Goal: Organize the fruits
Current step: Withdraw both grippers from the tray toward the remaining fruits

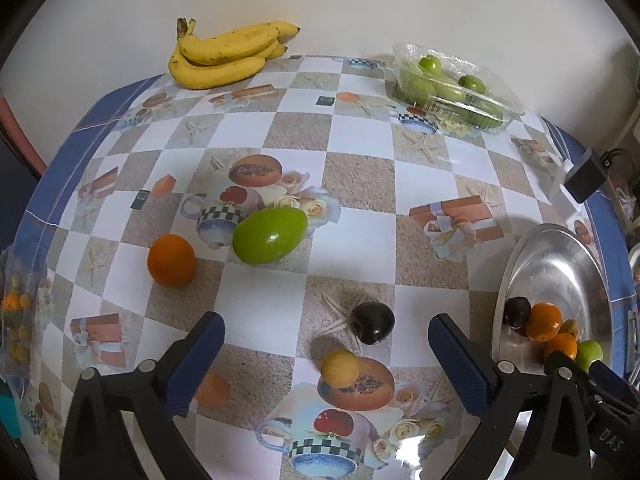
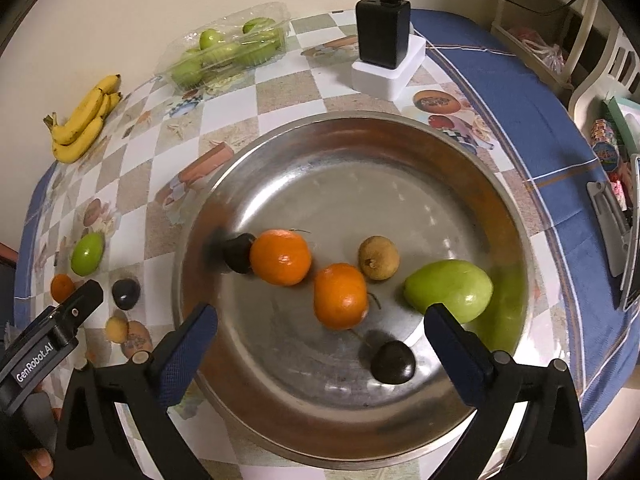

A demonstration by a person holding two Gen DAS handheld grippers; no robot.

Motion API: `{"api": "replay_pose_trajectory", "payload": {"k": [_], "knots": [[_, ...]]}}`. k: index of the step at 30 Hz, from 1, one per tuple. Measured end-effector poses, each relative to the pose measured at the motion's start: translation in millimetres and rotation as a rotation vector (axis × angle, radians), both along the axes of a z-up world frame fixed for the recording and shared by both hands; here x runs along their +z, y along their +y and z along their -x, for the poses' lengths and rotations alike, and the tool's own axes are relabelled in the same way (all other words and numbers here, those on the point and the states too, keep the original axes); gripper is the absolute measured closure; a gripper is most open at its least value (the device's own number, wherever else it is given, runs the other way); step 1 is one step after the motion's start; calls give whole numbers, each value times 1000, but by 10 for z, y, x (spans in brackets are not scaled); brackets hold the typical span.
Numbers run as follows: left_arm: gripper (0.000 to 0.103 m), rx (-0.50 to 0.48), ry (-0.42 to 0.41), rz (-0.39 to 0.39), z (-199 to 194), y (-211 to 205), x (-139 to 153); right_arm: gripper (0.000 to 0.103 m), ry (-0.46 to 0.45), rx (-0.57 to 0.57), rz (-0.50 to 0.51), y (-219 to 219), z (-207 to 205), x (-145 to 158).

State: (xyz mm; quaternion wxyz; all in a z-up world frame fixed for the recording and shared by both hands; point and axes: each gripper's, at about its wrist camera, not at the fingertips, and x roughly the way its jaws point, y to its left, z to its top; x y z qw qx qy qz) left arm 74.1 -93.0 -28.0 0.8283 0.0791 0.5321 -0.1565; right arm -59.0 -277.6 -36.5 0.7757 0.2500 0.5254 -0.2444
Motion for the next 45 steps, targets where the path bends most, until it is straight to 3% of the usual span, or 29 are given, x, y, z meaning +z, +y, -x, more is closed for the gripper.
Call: {"api": "replay_pose_trajectory", "payload": {"k": [10,18,31,39,45], "knots": [[0,5,5,12,-103,166,-2,0,-49,27,-32,135,-111,54],[0,26,-42,-52,-199,326,33,0,-88,82,-49,370,-278,101],[0,129,-71,-24,-380,707,79,0,-101,93,107,742,-490,250],[0,213,-79,-47,-555,1035,131,0,-135,157,45,964,-713,243],[0,252,-63,5,-679,1312,147,0,-152,189,24,1156,-919,240]]}}
